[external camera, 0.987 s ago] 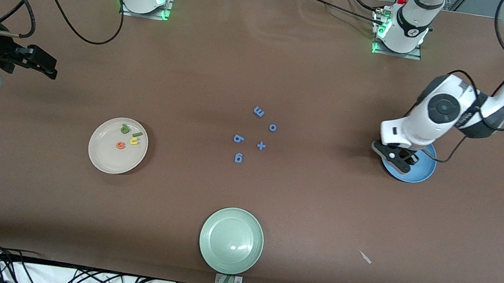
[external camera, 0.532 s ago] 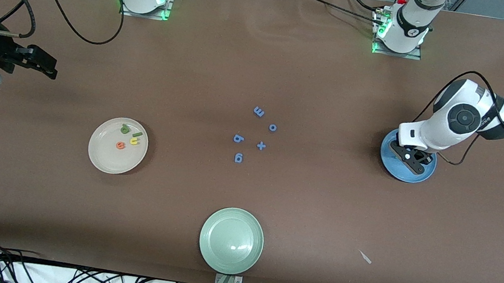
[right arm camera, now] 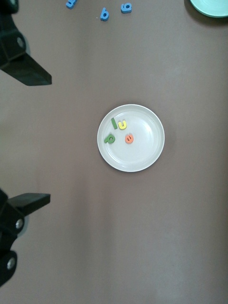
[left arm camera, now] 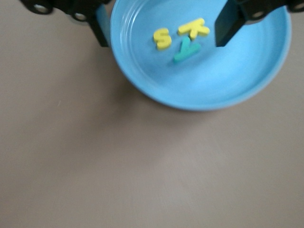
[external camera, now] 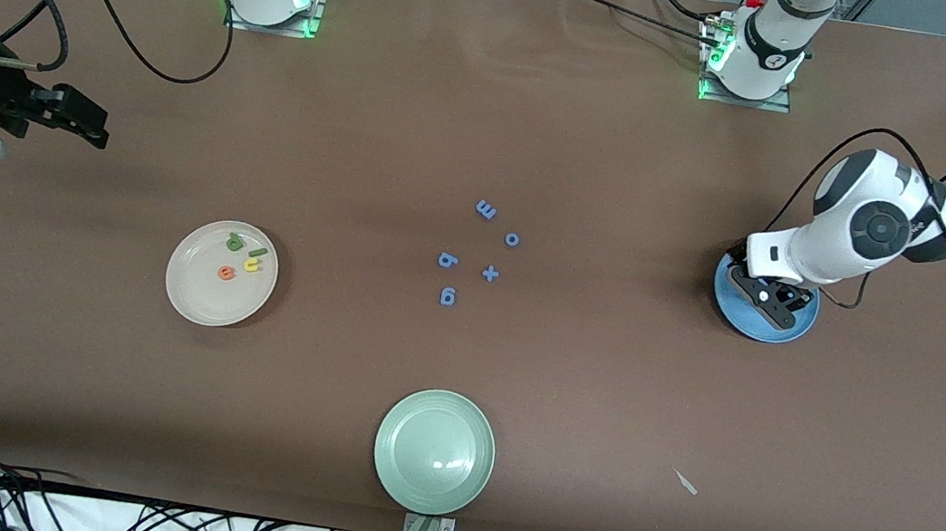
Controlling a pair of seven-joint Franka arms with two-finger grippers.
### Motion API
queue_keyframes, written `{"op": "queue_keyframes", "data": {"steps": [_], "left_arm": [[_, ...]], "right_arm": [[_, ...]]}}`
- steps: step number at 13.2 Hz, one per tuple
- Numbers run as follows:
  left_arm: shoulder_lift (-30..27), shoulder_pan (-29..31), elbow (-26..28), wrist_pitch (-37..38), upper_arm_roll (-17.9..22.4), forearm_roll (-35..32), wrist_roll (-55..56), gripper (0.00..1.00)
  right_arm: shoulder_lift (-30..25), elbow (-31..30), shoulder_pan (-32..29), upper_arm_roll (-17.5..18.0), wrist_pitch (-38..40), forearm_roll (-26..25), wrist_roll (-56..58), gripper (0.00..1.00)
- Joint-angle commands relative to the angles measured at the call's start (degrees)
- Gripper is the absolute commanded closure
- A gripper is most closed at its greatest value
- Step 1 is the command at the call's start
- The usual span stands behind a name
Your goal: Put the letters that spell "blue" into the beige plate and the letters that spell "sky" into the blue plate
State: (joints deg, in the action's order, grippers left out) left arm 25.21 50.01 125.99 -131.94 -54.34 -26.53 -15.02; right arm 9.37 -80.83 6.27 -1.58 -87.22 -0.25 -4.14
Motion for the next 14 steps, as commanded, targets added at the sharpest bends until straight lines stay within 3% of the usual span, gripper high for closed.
{"op": "queue_keyframes", "data": {"steps": [1, 3, 6, 8, 14], "left_arm": [[-1.74, 1.58, -9.31, 9.73, -3.74, 4.37, -1.42, 0.0], [-1.48, 1.4, -19.41, 18.09, -3.93, 8.75, -0.11, 0.0], [-1.56, 1.32, -30.07, 22.68, -3.75, 12.99, 3.39, 0.0], [-1.56, 1.32, -34.64, 24.97, -3.93, 12.99, 11.72, 0.0], [-2.09, 5.36, -43.98, 31.48, -3.75, 12.82, 12.99, 0.0]], "right_arm": [[-0.32, 0.77, -0.12, 0.17, 1.08, 0.6, 0.71, 0.0], [-0.32, 0.77, -0.12, 0.17, 1.08, 0.68, 0.71, 0.0], [-0.32, 0.77, -0.03, 0.26, 1.08, 0.6, 0.71, 0.0], [-0.32, 0.77, -0.03, 1.31, 1.17, 0.69, 0.53, 0.0], [-0.76, 0.5, -0.12, 1.23, 1.17, 0.77, 0.62, 0.0]]}}
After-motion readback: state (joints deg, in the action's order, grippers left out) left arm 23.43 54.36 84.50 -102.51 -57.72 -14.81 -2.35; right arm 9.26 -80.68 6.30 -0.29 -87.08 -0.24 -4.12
